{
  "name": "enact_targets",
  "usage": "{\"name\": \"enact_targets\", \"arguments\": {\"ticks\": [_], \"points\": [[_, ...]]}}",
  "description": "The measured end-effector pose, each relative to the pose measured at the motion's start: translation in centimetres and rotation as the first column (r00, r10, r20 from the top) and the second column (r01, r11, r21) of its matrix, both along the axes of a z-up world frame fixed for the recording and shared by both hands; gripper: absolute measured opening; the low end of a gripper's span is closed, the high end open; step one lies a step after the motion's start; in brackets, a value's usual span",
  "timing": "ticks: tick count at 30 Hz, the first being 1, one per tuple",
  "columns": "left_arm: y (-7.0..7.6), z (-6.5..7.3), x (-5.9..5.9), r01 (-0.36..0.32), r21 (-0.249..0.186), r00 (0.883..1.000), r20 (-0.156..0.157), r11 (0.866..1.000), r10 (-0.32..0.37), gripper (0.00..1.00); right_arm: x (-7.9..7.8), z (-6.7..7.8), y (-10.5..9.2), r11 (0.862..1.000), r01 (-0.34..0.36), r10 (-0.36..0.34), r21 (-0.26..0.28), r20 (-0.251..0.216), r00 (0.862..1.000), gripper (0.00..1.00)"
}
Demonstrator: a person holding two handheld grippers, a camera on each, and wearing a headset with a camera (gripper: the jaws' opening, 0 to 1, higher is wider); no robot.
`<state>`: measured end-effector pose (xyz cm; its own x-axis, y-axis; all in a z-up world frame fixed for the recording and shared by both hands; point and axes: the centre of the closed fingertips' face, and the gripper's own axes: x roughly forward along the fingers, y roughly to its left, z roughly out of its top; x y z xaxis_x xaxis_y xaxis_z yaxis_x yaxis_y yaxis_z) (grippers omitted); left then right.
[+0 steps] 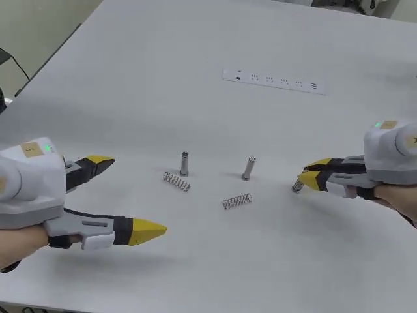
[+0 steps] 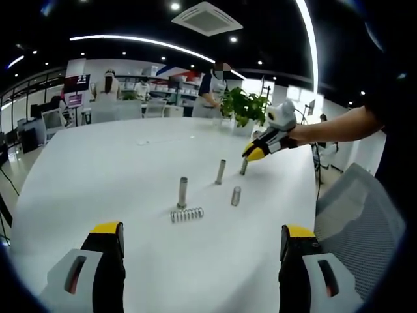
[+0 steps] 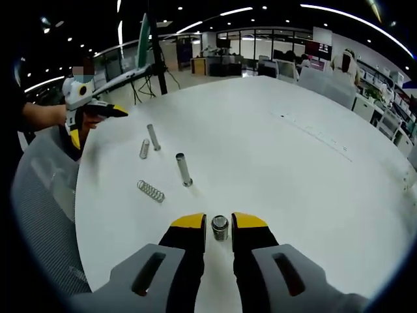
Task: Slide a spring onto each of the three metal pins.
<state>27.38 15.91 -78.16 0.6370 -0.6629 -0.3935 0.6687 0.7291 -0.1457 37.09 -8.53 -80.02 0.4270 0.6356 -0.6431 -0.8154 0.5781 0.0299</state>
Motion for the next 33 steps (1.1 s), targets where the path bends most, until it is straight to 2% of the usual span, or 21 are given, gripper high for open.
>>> {"name": "enact_targets", "arguments": {"ticks": [4,8,11,23,29,33], "points": [[0.0,0.2,0.1,-0.002,-0.001,1.000,0.005,1.000,0.002,0.98,-0.1,0.4,0.0,1.000,0.000,0.000,-0.001,0.014,1.000,0.18],[0.0,0.3,0.1,0.000,-0.002,1.000,0.007,1.000,0.000,0.98,-0.3,0.8,-0.1,1.000,0.001,-0.001,0.014,0.014,1.000,0.25],[0.0,0.4,0.1,-0.001,0.000,1.000,0.008,1.000,0.001,0.98,-0.5,1.1,-0.3,1.000,-0.001,0.001,0.008,0.027,1.000,0.25],[0.0,0.5,0.1,-0.002,-0.002,1.000,0.010,1.000,0.002,0.98,-1.3,2.1,-0.4,0.999,-0.004,0.003,0.031,0.048,0.999,0.38],[0.0,0.4,0.1,-0.004,-0.004,1.000,0.008,1.000,0.004,0.98,-2.1,3.2,0.2,0.999,-0.038,0.035,0.028,0.081,0.996,0.39],[0.0,0.2,0.0,-0.004,-0.004,1.000,0.006,1.000,0.004,0.98,-2.8,4.1,1.0,0.996,-0.089,0.088,0.005,0.120,0.989,0.39]]}}
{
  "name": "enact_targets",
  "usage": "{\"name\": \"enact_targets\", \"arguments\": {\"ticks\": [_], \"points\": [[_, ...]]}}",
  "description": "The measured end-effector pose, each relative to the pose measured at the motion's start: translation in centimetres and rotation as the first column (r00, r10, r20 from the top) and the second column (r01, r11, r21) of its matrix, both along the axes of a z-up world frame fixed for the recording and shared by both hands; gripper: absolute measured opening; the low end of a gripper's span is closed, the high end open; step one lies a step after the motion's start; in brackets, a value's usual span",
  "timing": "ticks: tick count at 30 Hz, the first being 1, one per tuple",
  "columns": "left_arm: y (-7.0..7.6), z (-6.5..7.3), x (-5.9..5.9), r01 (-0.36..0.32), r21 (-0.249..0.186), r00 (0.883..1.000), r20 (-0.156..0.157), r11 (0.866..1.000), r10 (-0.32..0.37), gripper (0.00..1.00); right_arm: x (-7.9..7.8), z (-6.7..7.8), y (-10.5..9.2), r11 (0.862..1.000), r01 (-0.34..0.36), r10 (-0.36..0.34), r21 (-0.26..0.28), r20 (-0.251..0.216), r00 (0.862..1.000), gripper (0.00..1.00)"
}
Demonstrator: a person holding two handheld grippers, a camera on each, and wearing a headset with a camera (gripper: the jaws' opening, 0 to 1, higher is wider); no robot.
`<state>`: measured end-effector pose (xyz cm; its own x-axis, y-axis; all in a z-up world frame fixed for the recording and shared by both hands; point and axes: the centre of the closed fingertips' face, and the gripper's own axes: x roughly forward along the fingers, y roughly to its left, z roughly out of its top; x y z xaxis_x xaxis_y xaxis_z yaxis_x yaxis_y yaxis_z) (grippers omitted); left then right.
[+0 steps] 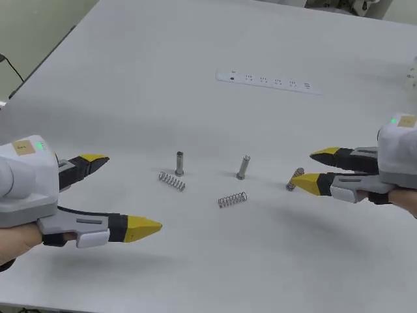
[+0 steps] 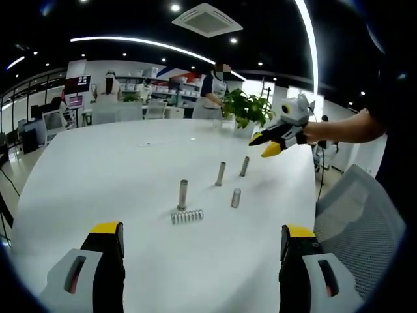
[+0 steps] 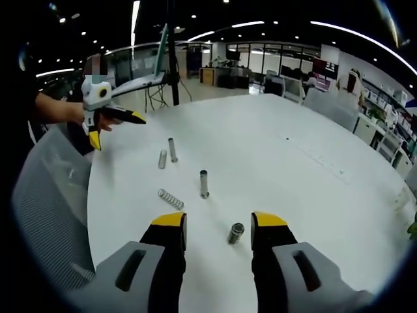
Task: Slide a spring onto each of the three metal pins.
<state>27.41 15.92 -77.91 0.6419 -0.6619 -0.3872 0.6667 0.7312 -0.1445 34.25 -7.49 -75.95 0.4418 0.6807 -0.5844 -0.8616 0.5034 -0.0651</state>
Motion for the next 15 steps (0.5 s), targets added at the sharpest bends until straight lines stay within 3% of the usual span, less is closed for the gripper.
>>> {"name": "enact_targets", "arguments": {"ticks": [7,15], "points": [[0.0,-0.1,-0.1,0.003,0.000,1.000,-0.003,1.000,-0.003,0.98,-1.6,0.8,1.7,0.991,-0.117,0.120,-0.070,0.048,0.992,0.36],[-0.1,0.0,-0.1,0.005,-0.002,1.000,-0.003,1.000,-0.005,0.98,-2.8,-0.1,3.1,0.953,-0.238,0.252,-0.184,0.055,0.966,0.33]]}}
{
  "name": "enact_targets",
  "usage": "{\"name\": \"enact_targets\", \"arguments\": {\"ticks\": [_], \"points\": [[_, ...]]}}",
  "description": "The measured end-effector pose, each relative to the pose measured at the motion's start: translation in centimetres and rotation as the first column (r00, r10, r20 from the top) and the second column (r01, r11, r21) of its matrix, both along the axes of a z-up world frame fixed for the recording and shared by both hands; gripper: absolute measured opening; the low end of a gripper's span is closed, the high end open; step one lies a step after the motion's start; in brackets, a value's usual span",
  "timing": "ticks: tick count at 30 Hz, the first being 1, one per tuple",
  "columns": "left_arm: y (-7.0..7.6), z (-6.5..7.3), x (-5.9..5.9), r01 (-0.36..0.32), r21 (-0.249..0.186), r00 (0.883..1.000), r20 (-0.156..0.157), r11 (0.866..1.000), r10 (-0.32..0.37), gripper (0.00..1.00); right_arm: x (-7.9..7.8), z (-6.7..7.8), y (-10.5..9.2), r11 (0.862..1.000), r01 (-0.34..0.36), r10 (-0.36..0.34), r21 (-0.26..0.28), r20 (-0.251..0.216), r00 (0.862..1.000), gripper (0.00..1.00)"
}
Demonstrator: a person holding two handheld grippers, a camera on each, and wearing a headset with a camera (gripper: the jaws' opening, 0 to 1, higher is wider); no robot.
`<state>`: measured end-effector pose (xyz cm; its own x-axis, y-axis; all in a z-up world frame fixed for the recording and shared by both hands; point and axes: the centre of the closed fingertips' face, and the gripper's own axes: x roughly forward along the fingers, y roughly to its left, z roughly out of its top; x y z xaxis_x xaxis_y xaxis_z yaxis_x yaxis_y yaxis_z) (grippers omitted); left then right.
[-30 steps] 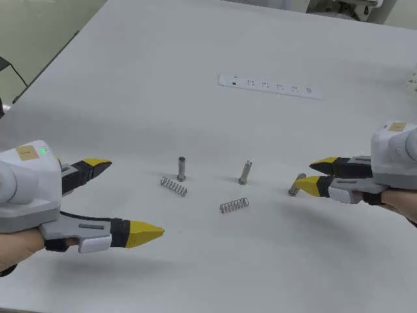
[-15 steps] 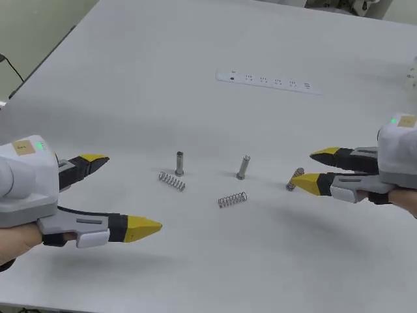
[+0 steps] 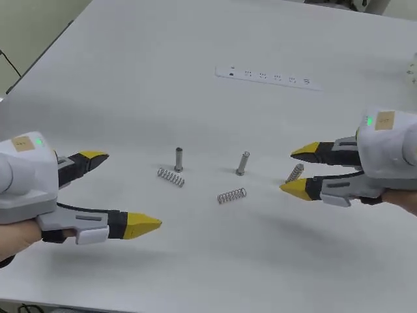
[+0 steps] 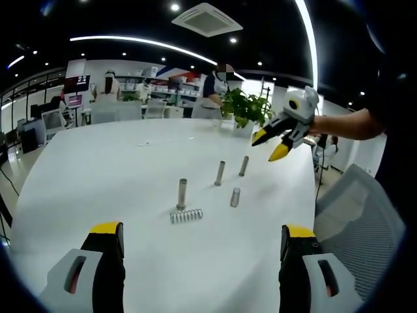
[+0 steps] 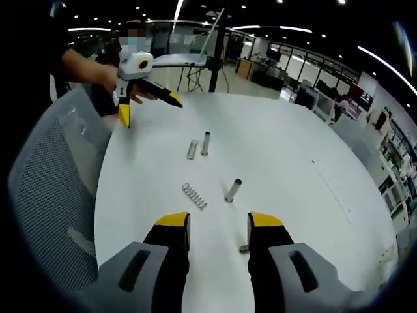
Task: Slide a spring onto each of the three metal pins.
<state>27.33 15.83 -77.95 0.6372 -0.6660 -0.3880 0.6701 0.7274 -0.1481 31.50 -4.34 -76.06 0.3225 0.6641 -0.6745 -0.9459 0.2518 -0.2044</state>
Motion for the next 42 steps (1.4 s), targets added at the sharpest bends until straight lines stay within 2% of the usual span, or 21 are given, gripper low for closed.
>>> {"name": "enact_targets", "arguments": {"ticks": [8,14,18,24,34,37,42], "points": [[0.1,-0.1,-0.1,-0.002,-0.001,1.000,0.000,1.000,0.002,0.97,-0.4,-0.5,1.3,0.995,-0.087,0.086,-0.050,-0.015,0.996,0.31],[0.2,-0.1,-0.1,-0.004,0.000,1.000,-0.002,1.000,0.004,0.97,-0.9,-1.2,2.7,0.982,-0.162,0.160,-0.101,-0.036,0.987,0.29],[0.2,-0.1,-0.1,-0.004,0.000,1.000,-0.001,1.000,0.004,0.97,-1.0,-1.9,3.5,0.971,-0.202,0.197,-0.129,-0.047,0.979,0.29],[0.3,-0.1,-0.1,-0.004,0.001,1.000,-0.003,1.000,0.004,0.97,-0.8,-2.9,4.5,0.947,-0.266,0.259,-0.179,-0.062,0.964,0.27],[0.3,-0.2,-0.2,-0.005,0.001,1.000,-0.006,1.000,0.005,0.97,-0.5,-4.4,6.1,0.923,-0.319,0.308,-0.216,-0.086,0.948,0.25],[0.4,-0.3,-0.2,-0.008,0.001,1.000,-0.006,1.000,0.008,0.97,-0.3,-5.2,6.3,0.910,-0.339,0.324,-0.240,-0.099,0.941,0.24],[0.5,-0.3,-0.3,-0.012,0.002,1.000,-0.008,1.000,0.012,0.97,-0.2,-6.6,6.4,0.898,-0.353,0.330,-0.262,-0.129,0.935,0.21]]}}
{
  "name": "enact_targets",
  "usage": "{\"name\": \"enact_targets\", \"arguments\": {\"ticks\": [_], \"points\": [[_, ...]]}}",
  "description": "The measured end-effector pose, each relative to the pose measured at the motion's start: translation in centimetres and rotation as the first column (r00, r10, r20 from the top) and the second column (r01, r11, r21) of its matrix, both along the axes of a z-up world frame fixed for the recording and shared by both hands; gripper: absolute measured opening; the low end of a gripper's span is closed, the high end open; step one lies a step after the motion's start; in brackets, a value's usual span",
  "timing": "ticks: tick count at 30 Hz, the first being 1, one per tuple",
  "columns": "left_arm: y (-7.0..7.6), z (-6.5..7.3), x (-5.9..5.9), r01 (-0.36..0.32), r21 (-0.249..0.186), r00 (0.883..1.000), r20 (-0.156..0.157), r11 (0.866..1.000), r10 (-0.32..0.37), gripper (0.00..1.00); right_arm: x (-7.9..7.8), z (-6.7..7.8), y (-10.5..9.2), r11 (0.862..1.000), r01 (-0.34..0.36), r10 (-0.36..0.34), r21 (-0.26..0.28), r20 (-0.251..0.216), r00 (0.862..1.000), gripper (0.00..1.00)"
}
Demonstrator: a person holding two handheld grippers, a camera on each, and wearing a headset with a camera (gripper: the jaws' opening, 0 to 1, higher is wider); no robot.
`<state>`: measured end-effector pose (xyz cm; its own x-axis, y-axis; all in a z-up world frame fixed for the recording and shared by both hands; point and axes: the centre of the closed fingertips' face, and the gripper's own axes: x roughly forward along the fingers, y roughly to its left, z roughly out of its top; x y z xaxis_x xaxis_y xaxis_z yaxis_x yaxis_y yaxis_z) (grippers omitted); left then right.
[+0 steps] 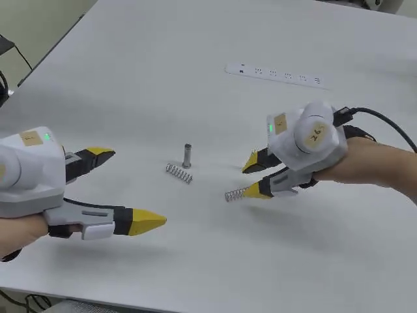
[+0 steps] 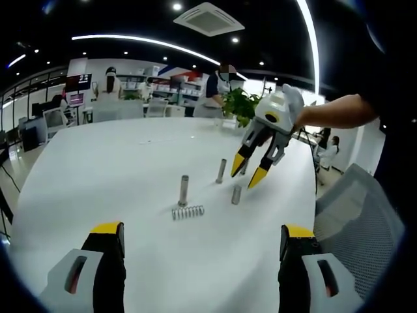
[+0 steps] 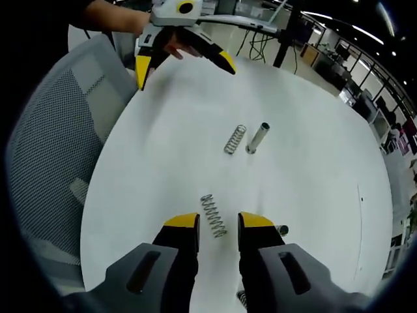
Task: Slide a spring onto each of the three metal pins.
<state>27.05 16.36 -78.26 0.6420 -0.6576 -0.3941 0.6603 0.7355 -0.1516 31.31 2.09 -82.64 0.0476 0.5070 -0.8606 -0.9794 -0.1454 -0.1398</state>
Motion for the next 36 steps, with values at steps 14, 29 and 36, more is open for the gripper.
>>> {"name": "enact_targets", "arguments": {"ticks": [14,29,36], "points": [[0.2,-0.2,-0.2,-0.003,-0.002,1.000,-0.006,1.000,0.003,0.96,0.0,-2.7,-0.6,0.998,-0.001,-0.002,-0.070,-0.039,0.999,0.16],[0.1,-0.1,-0.2,-0.001,-0.002,1.000,-0.007,1.000,0.001,0.96,-0.2,-2.6,-0.5,0.998,0.052,-0.054,-0.032,-0.081,0.995,0.08],[-0.4,0.5,0.0,0.015,0.001,1.000,0.004,1.000,-0.015,0.95,-0.6,-1.3,-0.7,0.999,0.047,-0.047,-0.011,-0.066,0.997,0.08]]}}
